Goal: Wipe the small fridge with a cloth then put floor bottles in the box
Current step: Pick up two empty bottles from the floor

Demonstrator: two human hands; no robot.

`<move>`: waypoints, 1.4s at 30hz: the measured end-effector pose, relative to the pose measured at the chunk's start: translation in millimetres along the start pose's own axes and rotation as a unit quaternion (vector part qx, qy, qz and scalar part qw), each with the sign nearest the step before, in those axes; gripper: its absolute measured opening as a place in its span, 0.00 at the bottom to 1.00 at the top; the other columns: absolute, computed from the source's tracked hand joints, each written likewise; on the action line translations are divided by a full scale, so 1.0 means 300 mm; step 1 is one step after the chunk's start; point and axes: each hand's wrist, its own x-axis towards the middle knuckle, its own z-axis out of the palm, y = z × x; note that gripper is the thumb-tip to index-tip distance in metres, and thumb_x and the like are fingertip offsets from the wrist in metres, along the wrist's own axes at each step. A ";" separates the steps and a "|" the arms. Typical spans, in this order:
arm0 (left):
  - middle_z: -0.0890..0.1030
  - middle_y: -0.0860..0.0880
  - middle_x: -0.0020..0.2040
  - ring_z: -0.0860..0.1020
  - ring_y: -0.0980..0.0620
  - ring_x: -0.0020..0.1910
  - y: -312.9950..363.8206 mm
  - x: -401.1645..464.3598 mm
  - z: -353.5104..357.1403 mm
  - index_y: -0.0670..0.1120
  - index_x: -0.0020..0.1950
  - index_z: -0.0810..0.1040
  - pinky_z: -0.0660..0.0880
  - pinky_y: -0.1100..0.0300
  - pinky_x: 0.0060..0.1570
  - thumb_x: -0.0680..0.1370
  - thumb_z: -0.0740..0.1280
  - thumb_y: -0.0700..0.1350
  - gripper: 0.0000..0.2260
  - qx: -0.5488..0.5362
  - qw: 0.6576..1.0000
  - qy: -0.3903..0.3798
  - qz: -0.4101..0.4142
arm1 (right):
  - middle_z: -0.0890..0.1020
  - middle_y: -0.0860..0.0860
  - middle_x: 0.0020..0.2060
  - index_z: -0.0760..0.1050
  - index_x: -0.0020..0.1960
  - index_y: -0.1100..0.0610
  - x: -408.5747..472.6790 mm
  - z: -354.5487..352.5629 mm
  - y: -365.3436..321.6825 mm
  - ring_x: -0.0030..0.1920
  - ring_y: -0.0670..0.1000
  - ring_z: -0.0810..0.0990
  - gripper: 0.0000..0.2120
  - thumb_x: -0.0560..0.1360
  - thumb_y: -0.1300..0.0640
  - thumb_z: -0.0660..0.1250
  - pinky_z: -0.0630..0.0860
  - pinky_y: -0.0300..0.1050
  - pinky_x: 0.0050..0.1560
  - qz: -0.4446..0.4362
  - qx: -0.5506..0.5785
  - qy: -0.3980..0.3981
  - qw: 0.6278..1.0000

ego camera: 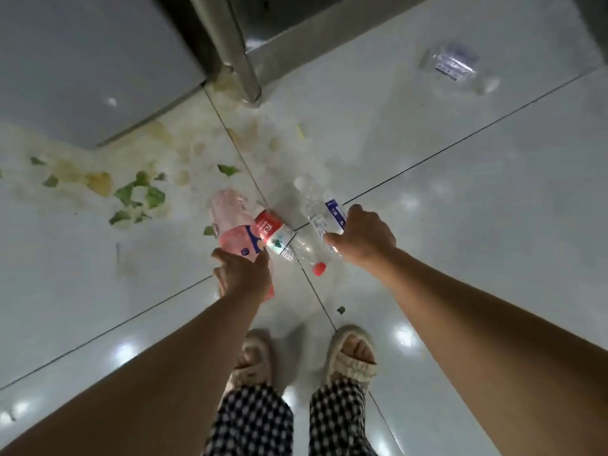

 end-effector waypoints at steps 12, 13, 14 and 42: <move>0.69 0.38 0.62 0.69 0.44 0.48 -0.268 0.239 0.335 0.45 0.69 0.56 0.74 0.50 0.52 0.76 0.67 0.50 0.28 -0.138 0.988 0.045 -0.061 | 0.78 0.59 0.56 0.67 0.62 0.61 0.329 0.332 0.027 0.55 0.61 0.77 0.29 0.72 0.41 0.69 0.72 0.47 0.47 -0.080 -0.045 0.039 0.995; 0.70 0.38 0.61 0.69 0.45 0.48 -0.277 0.252 0.353 0.45 0.69 0.56 0.74 0.51 0.51 0.76 0.67 0.49 0.28 -0.143 0.987 0.047 -0.054 | 0.78 0.59 0.56 0.67 0.62 0.61 0.347 0.350 0.030 0.55 0.60 0.77 0.29 0.72 0.41 0.68 0.71 0.47 0.46 -0.085 -0.044 0.038 0.995; 0.70 0.38 0.61 0.69 0.46 0.47 -0.284 0.263 0.367 0.45 0.68 0.56 0.73 0.54 0.49 0.76 0.67 0.48 0.27 -0.148 0.987 0.045 -0.046 | 0.78 0.59 0.57 0.67 0.63 0.60 0.361 0.365 0.034 0.55 0.60 0.77 0.30 0.72 0.41 0.68 0.70 0.46 0.46 -0.092 -0.042 0.036 0.994; 0.74 0.43 0.59 0.73 0.43 0.60 0.091 -0.458 -0.448 0.47 0.67 0.64 0.71 0.51 0.53 0.73 0.68 0.43 0.24 0.207 0.923 -0.066 0.318 | 0.63 0.52 0.71 0.58 0.72 0.57 -0.504 -0.504 -0.042 0.71 0.55 0.59 0.29 0.76 0.49 0.64 0.64 0.48 0.66 -0.201 -0.249 0.046 0.946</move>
